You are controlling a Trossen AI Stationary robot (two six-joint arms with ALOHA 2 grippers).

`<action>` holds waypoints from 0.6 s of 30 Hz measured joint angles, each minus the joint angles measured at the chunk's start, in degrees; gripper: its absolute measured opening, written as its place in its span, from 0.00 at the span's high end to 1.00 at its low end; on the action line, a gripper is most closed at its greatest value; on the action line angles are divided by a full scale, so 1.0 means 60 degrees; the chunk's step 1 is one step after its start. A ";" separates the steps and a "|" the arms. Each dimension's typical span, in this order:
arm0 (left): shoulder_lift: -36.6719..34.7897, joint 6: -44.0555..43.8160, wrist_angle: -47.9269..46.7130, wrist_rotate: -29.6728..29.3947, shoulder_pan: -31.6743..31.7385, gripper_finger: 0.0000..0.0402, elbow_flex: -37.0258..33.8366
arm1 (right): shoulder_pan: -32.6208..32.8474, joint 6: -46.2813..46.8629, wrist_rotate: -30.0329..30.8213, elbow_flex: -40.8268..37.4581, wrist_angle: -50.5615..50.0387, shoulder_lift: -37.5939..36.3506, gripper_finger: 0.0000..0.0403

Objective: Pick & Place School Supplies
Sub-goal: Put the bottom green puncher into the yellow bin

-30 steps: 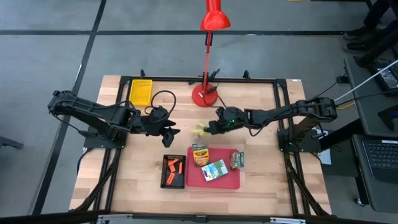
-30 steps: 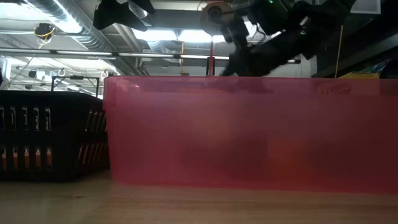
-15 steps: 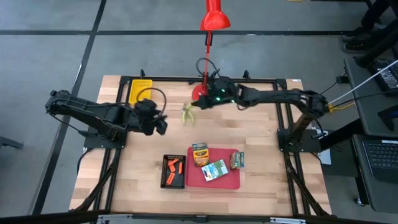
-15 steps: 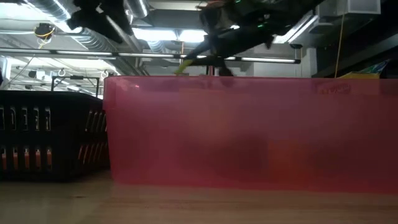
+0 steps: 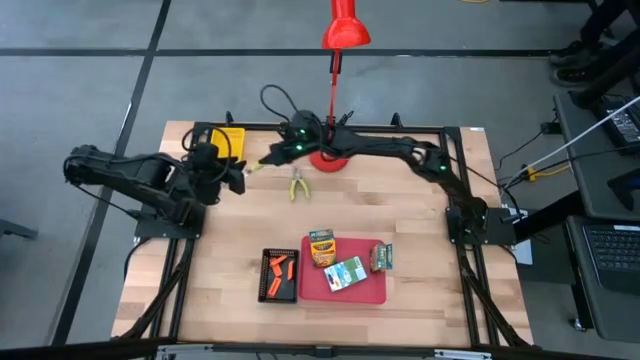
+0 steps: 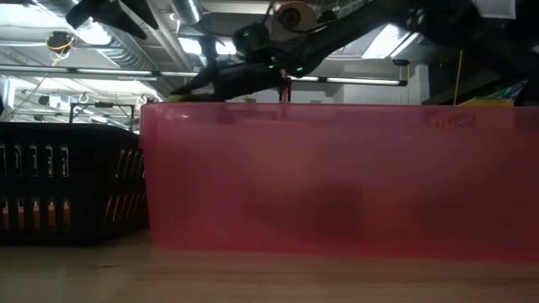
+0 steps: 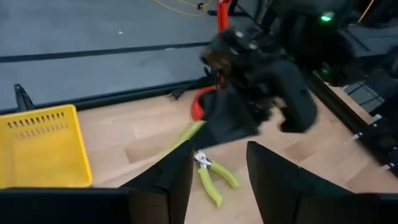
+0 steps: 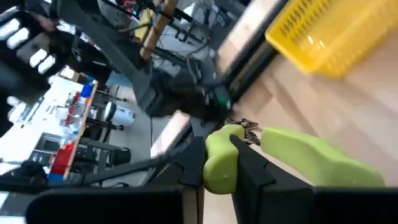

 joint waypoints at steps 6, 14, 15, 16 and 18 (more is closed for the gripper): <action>-0.0233 0.0186 0.0037 -0.0251 -0.0002 0.65 0.0000 | -0.0351 -0.0008 0.0324 0.3187 -0.0563 0.1629 0.88; -0.0214 0.0278 0.0078 -0.0309 0.0000 0.65 0.0000 | -0.0893 -0.0064 0.0677 0.3776 -0.0877 0.2320 0.88; -0.0214 0.0283 0.0073 -0.0299 0.0003 0.65 0.0000 | -0.0900 -0.0251 0.0690 0.3791 -0.0872 0.2301 0.88; -0.0214 0.0316 0.0072 -0.0292 0.0009 0.65 0.0000 | -0.0900 -0.0295 0.0687 0.3792 -0.0830 0.2293 0.88; -0.0214 0.0310 -0.0015 -0.0300 0.0038 0.65 0.0000 | -0.0886 -0.0233 0.0594 0.3792 -0.0601 0.2293 0.88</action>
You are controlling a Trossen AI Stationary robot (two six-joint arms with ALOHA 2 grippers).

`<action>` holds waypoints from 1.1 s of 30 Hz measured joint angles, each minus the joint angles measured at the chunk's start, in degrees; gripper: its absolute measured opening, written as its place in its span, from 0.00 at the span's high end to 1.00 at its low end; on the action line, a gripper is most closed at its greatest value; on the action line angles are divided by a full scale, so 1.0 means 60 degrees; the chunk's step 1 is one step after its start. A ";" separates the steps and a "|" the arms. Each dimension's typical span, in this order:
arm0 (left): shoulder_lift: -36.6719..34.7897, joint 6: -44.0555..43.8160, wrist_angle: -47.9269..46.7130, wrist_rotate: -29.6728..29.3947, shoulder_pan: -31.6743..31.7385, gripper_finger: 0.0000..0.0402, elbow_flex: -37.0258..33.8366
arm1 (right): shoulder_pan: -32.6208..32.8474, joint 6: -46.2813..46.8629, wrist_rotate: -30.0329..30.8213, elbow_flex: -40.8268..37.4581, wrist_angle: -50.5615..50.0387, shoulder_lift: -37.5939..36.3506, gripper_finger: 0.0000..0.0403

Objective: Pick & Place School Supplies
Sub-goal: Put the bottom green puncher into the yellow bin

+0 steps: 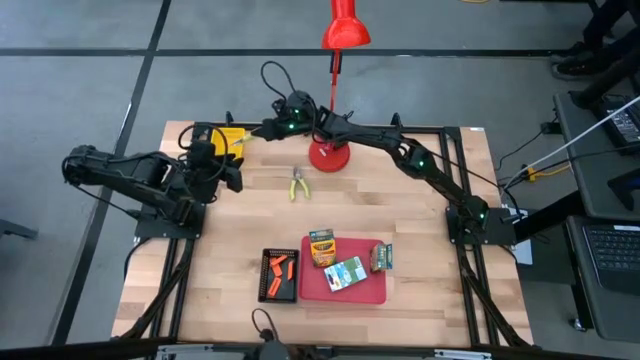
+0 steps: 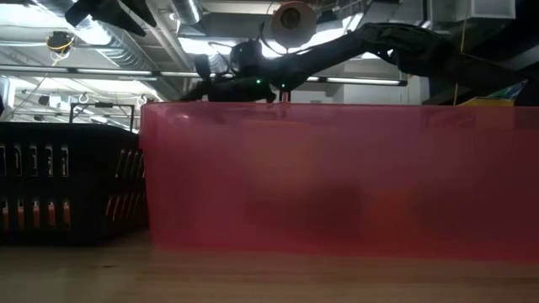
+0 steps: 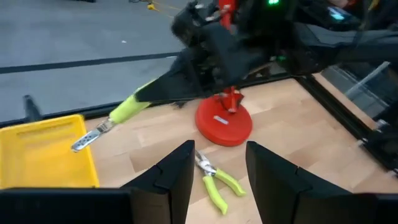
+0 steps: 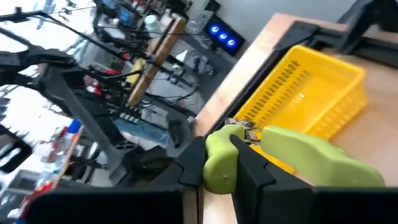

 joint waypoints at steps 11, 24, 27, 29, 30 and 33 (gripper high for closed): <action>0.1070 0.0708 -0.1965 0.0975 0.1831 0.65 0.0000 | 0.0708 -0.1055 -0.0672 0.0000 -0.2309 -0.1198 0.88; 0.2122 0.5778 -0.0546 -0.0135 0.0789 0.48 0.0000 | 0.0953 -0.2012 -0.0552 0.0006 -0.4180 -0.2403 0.88; 0.2006 0.5534 -0.0431 -0.0293 0.0534 0.45 0.0000 | 0.1039 -0.1943 -0.0629 0.0000 -0.4204 -0.2386 0.88; 0.1992 0.5239 -0.0449 -0.0294 0.0510 0.43 0.0000 | 0.1095 -0.1987 -0.0636 0.0004 -0.4140 -0.2386 0.88; 0.1999 0.5119 -0.0472 -0.0285 0.0513 0.43 0.0000 | 0.1119 -0.2012 -0.0651 0.0003 -0.4155 -0.2386 0.88; 0.1999 0.5048 -0.0481 -0.0284 0.0514 0.43 0.0000 | 0.1155 -0.2065 -0.0691 0.0000 -0.4173 -0.2386 0.88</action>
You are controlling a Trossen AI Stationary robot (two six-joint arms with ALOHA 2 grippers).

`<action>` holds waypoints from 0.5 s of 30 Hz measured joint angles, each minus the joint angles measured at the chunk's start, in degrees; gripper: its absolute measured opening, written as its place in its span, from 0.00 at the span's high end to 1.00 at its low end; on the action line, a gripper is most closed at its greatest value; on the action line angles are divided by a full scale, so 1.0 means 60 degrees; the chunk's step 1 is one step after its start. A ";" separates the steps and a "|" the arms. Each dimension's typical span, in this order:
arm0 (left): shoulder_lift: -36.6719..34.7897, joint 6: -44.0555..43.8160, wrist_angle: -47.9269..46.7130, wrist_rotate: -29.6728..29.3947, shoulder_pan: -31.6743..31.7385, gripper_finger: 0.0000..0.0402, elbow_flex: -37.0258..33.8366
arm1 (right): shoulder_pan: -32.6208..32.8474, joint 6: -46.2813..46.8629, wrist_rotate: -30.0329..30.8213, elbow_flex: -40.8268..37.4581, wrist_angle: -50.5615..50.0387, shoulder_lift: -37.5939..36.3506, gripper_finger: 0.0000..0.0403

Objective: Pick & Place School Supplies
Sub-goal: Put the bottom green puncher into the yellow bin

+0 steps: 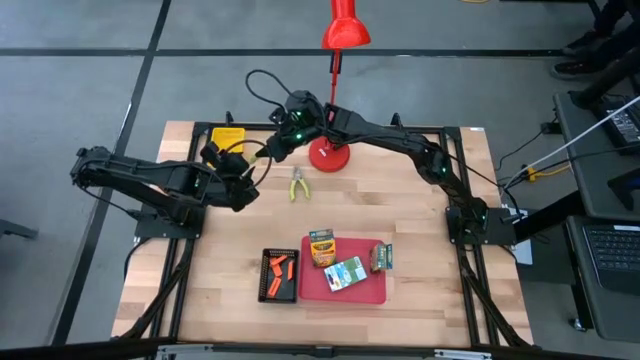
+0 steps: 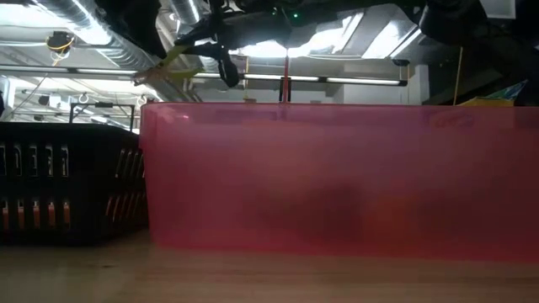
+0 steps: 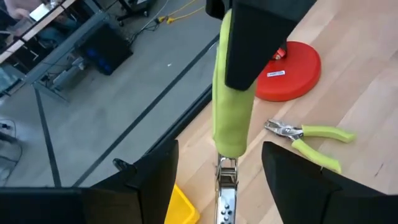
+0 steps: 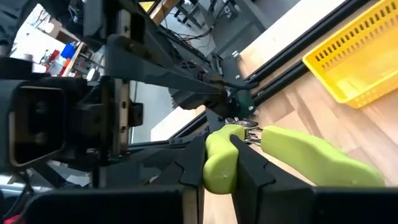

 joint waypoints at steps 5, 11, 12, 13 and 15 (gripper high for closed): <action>0.0000 -0.0146 0.0000 0.0307 0.0290 0.44 0.0000 | 0.0129 0.0020 -0.0238 0.0000 0.0306 0.0000 0.88; 0.0004 -0.0153 0.0100 0.0488 0.0511 0.44 0.0000 | 0.0287 0.0060 -0.0361 0.0000 0.0518 -0.0082 0.88; 0.0004 -0.0160 0.0128 0.0469 0.0552 0.44 0.0000 | 0.0287 0.0060 -0.0364 0.0000 0.0511 -0.0110 0.88; 0.0005 -0.0170 0.0140 0.0464 0.0598 0.45 0.0000 | 0.0287 0.0060 -0.0364 0.0000 0.0504 -0.0129 0.88; 0.0005 -0.0171 0.0140 0.0511 0.0711 0.48 0.0000 | 0.0284 0.0057 -0.0361 0.0000 0.0525 -0.0157 0.88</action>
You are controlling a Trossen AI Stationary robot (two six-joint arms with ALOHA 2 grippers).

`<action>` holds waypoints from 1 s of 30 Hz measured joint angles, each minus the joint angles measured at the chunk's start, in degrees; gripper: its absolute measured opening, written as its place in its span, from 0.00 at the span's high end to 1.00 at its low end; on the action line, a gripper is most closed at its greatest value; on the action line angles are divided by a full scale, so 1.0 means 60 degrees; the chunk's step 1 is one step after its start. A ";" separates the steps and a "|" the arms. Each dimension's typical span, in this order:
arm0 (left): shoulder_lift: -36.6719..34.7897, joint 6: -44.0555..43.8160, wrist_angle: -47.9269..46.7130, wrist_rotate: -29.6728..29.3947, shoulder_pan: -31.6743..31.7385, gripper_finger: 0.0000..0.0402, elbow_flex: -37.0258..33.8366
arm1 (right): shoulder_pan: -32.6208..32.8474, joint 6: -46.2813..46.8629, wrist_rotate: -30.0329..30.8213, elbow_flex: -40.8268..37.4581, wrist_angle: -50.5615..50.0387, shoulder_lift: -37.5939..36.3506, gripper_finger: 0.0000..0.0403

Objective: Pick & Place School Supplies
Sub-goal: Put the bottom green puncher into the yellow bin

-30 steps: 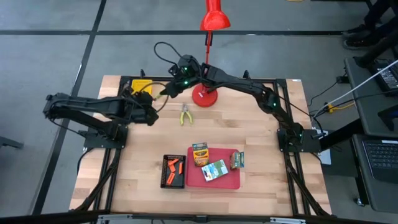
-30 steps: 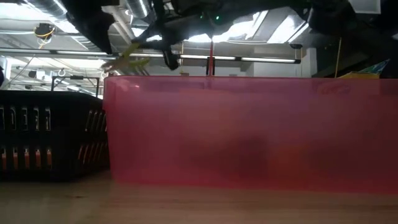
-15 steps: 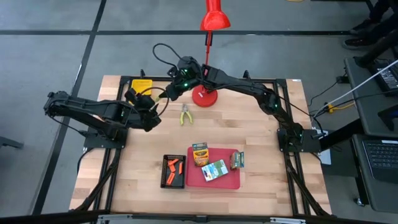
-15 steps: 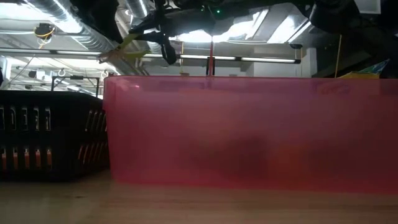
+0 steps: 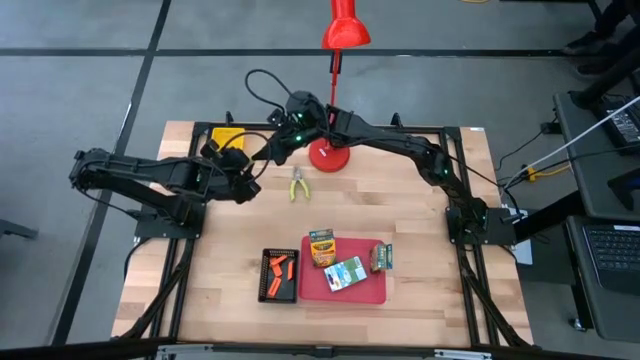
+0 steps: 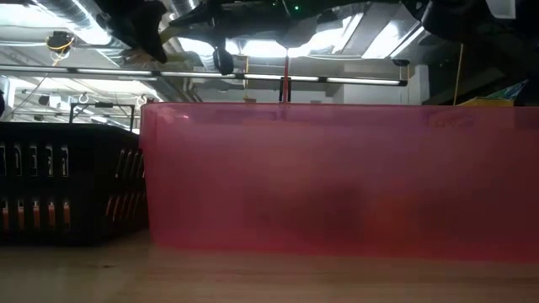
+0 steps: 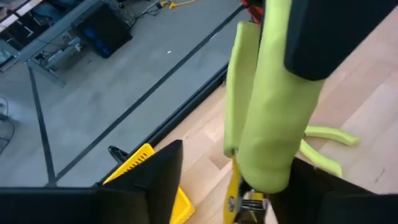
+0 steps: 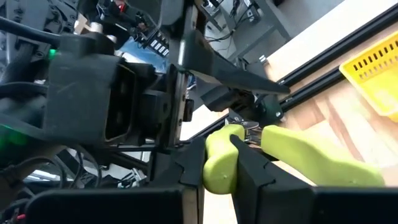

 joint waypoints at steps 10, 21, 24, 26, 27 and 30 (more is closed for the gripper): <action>0.0028 0.0168 0.0109 0.0259 0.0218 0.88 0.0004 | -0.0025 0.0014 0.0110 0.0000 0.0055 -0.0091 0.88; -0.0065 -0.2287 -0.2212 0.0011 0.0349 0.89 0.0000 | -0.0686 0.0099 0.0570 0.0004 -0.0523 -0.0673 0.38; -0.0113 -0.3544 -0.3000 0.0111 0.0831 0.89 0.0000 | -0.0879 -0.0216 0.0929 -0.0006 -0.1173 -0.0937 0.31; -0.0125 -0.4057 -0.3113 0.0789 0.1657 0.89 0.0000 | -0.0886 -0.0633 0.1157 0.0002 -0.1727 -0.1184 0.30; -0.0125 -0.4104 -0.3047 0.1166 0.2121 0.89 0.0000 | -0.0864 -0.0854 0.1264 0.0011 -0.2054 -0.1314 0.30; -0.0032 -0.3849 -0.2675 0.2038 0.3498 0.89 0.0000 | -0.0710 -0.1567 0.1609 0.0005 -0.3142 -0.1541 0.32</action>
